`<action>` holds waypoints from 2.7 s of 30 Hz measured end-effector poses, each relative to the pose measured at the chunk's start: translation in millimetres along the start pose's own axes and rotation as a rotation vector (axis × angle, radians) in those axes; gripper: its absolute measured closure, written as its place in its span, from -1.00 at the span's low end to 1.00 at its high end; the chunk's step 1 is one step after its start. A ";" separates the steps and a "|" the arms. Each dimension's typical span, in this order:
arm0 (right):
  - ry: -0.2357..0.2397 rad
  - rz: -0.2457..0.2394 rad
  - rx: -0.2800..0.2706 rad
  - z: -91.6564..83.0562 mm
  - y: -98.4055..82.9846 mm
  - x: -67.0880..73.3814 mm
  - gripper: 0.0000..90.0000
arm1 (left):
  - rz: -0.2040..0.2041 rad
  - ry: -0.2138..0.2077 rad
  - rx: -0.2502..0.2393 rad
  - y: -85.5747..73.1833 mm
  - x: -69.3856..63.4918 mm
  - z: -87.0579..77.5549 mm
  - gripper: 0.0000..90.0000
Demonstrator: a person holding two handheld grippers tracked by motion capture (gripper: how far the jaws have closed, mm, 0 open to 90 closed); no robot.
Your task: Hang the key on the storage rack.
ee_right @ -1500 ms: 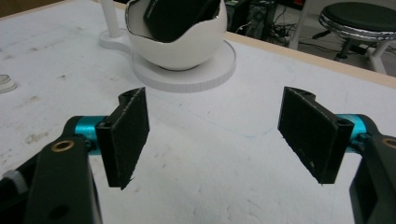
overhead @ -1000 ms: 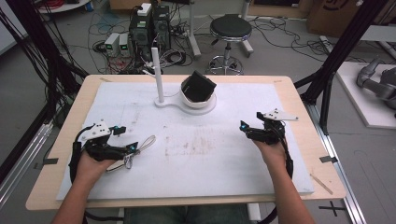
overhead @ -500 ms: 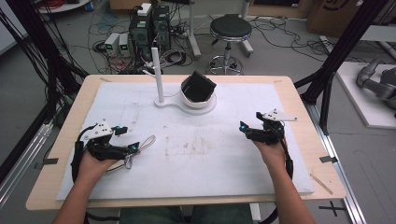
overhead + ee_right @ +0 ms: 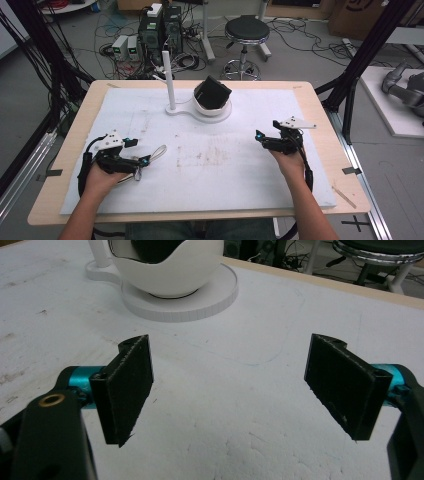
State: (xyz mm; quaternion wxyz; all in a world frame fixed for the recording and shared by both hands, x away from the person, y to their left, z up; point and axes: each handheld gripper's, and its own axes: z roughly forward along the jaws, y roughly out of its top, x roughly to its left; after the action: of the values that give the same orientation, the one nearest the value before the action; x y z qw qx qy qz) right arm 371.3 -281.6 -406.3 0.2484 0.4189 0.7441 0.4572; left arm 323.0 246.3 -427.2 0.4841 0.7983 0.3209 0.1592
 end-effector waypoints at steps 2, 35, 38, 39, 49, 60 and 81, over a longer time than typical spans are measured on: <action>-0.002 -0.007 0.001 0.1 0.7 2.4 -0.56 | 0.000 -0.004 0.026 -1.7 0.4 2.9 -0.61; 0.009 -0.020 0.044 2.5 -1.4 5.5 -0.56 | 0.060 0.045 0.285 -5.2 -9.2 16.8 0.80; 0.011 -0.024 0.048 2.7 -1.3 6.7 -0.56 | 0.055 0.028 0.248 -1.2 -11.5 15.6 0.81; 0.013 -0.027 0.047 2.6 -1.3 6.7 -0.56 | 0.059 0.022 0.228 1.3 -12.9 14.7 0.80; 0.016 -0.026 0.039 4.2 -1.0 6.4 -0.56 | 0.031 0.029 0.014 30.6 -24.6 5.2 0.81; 0.021 -0.009 0.036 3.7 -1.3 3.7 -0.56 | 0.017 0.114 -0.123 68.0 -13.1 2.7 0.81; 0.028 0.005 0.016 2.4 0.4 3.0 -0.56 | 0.057 0.259 -0.210 135.7 4.3 13.1 0.80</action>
State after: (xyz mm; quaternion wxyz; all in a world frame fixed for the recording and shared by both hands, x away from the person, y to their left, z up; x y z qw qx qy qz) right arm 371.7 -277.8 -407.0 0.2334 0.4163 0.7500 0.4580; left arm 382.3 196.2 -314.9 0.5147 0.7249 0.3397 0.3070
